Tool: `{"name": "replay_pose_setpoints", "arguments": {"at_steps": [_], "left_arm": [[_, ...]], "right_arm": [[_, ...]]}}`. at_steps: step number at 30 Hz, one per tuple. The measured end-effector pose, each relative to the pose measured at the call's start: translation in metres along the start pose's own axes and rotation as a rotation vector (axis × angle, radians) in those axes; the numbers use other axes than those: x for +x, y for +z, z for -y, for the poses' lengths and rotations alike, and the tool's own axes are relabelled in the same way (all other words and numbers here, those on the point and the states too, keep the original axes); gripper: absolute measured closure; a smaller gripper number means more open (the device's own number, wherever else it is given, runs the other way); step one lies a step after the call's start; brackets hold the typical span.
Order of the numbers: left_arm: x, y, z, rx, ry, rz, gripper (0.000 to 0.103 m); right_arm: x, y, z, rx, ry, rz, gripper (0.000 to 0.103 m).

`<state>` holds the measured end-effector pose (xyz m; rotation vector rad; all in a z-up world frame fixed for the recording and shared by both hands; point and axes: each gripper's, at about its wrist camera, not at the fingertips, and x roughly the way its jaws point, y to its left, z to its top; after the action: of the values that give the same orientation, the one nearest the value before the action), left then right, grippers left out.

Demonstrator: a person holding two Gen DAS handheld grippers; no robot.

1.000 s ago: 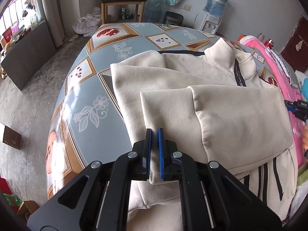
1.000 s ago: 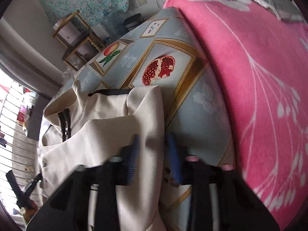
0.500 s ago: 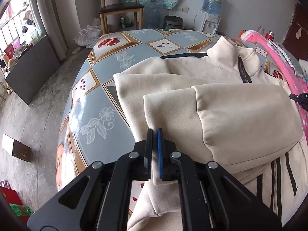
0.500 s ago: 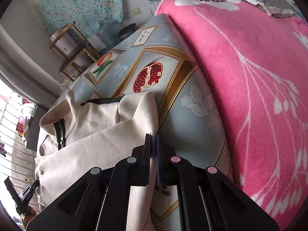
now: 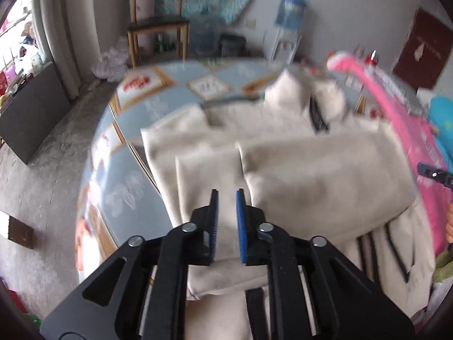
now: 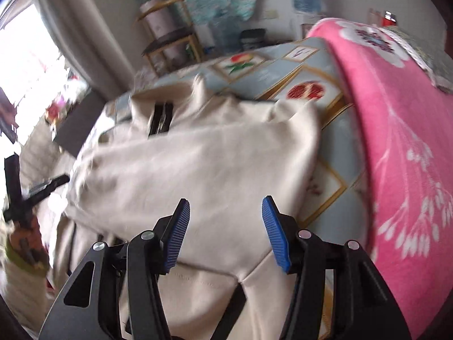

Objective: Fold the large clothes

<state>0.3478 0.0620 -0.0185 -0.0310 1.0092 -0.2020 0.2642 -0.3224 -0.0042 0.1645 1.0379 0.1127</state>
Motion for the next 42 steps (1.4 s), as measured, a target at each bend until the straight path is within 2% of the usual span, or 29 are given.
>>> {"name": "replay_pose_setpoints", "arguments": {"at_steps": [1, 2, 3, 6, 9, 10, 11, 13, 16, 22, 26, 33, 38, 42], "left_arm": [[0.017, -0.005, 0.002, 0.000, 0.033, -0.068, 0.085], [0.024, -0.010, 0.002, -0.003, 0.045, -0.071, 0.085], [0.020, -0.013, 0.002, -0.005, 0.040, -0.035, 0.085], [0.008, -0.015, -0.003, -0.044, 0.028, -0.031, 0.085], [-0.018, -0.023, -0.004, -0.027, 0.047, 0.011, 0.082], [-0.025, -0.026, -0.005, -0.025, 0.053, 0.018, 0.080], [-0.034, -0.031, -0.006, -0.025, 0.054, 0.025, 0.074], [-0.049, -0.043, -0.009, -0.036, 0.053, 0.036, 0.069], [-0.067, -0.068, -0.017, -0.073, 0.055, 0.025, 0.064], [-0.097, -0.129, -0.038, -0.149, 0.052, -0.016, 0.064], [-0.116, -0.167, -0.054, -0.207, 0.012, -0.034, 0.064], [-0.116, -0.220, -0.058, -0.291, -0.098, -0.067, 0.064], [-0.114, -0.236, -0.054, -0.322, -0.125, -0.045, 0.064], [-0.116, -0.243, -0.053, -0.351, -0.190, -0.048, 0.067]], "right_arm": [[0.009, -0.004, -0.005, -0.021, -0.023, -0.034, 0.051], [0.023, -0.009, -0.009, -0.045, -0.052, -0.086, 0.051], [0.032, -0.015, -0.013, -0.065, -0.091, -0.117, 0.051], [0.023, -0.018, -0.021, -0.095, -0.144, -0.103, 0.050], [-0.006, -0.022, -0.023, -0.071, -0.127, -0.053, 0.049], [-0.013, -0.025, -0.022, -0.058, -0.116, -0.042, 0.044], [-0.024, -0.031, -0.021, -0.036, -0.098, -0.028, 0.034], [-0.040, -0.044, -0.020, -0.001, -0.053, -0.009, 0.029], [-0.060, -0.071, -0.018, 0.053, -0.018, -0.007, 0.028], [-0.091, -0.125, 0.002, 0.177, -0.046, -0.006, 0.028], [-0.109, -0.157, 0.019, 0.240, -0.061, -0.006, 0.028], [-0.111, -0.203, 0.044, 0.382, 0.058, -0.037, 0.028], [-0.112, -0.230, 0.041, 0.403, 0.081, -0.039, 0.028], [-0.119, -0.245, 0.033, 0.399, 0.086, -0.045, 0.028]]}}
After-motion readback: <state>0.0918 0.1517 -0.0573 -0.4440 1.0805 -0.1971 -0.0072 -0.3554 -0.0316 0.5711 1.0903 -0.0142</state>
